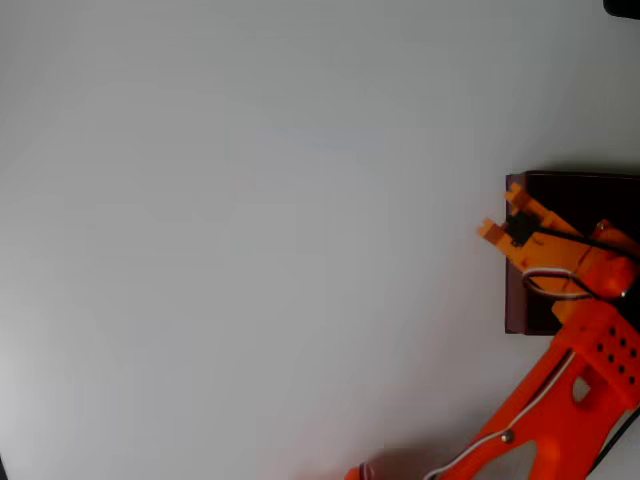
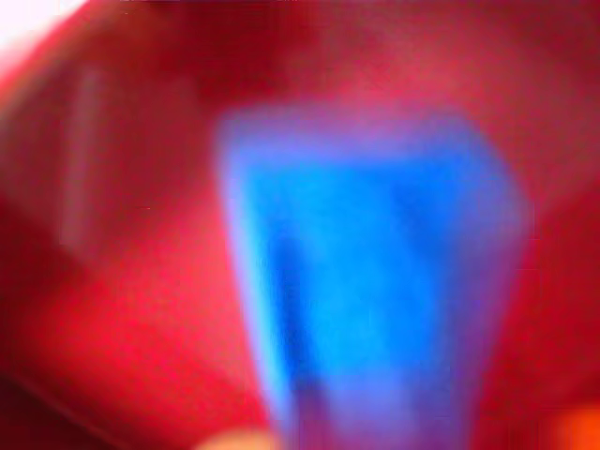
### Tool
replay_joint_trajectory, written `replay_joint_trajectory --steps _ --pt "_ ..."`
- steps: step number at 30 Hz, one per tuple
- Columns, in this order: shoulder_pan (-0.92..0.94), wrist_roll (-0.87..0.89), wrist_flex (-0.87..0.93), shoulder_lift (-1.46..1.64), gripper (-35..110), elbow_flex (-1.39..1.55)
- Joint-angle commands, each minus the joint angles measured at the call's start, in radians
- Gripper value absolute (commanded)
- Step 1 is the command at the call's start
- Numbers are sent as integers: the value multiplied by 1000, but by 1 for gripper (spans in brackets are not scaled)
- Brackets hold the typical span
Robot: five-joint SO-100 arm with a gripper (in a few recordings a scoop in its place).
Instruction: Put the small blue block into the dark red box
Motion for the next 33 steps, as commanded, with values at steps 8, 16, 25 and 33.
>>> replay_joint_trajectory --steps 8,16,25,33 --pt "-75 17 -48 390 19 337" --pt "-416 101 -69 1028 12 799" --pt "-851 130 54 1529 0 1088" --pt "-1092 137 74 1782 0 1310"
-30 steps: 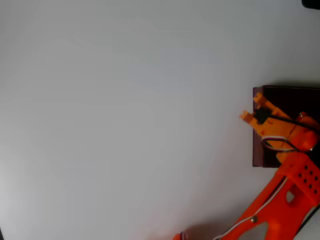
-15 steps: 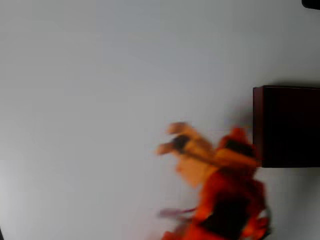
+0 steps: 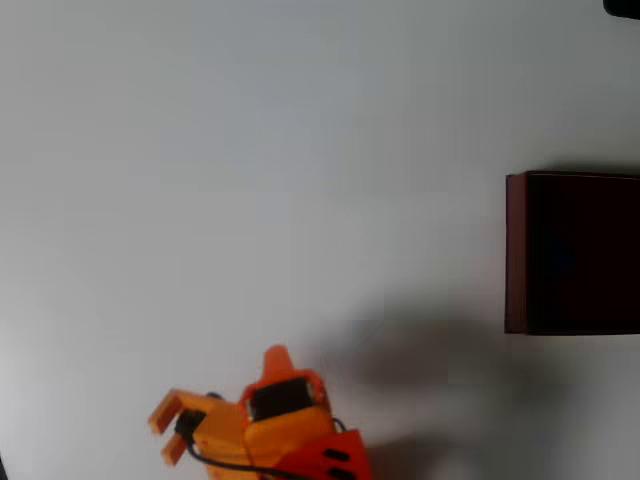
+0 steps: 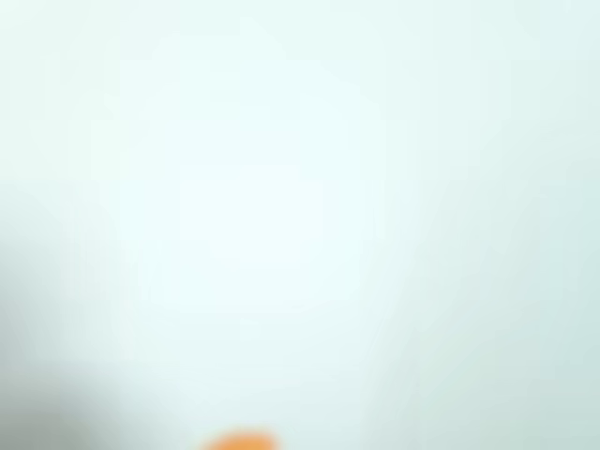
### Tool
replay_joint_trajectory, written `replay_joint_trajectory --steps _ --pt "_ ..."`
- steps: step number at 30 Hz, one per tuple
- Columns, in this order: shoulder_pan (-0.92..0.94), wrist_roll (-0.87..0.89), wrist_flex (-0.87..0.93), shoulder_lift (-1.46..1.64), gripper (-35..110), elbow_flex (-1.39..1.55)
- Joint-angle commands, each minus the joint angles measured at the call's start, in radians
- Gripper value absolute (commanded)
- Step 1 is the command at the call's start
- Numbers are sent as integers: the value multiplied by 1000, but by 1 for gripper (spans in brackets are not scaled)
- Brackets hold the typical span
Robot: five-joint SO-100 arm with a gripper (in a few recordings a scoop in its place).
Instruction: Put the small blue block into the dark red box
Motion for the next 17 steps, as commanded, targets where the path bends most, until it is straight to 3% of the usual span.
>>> replay_joint_trajectory --steps 1,9,17 --pt "-66 -15 32 178 0 104" --pt "-141 -37 -5 293 0 324" --pt "-141 -34 3 293 0 328"
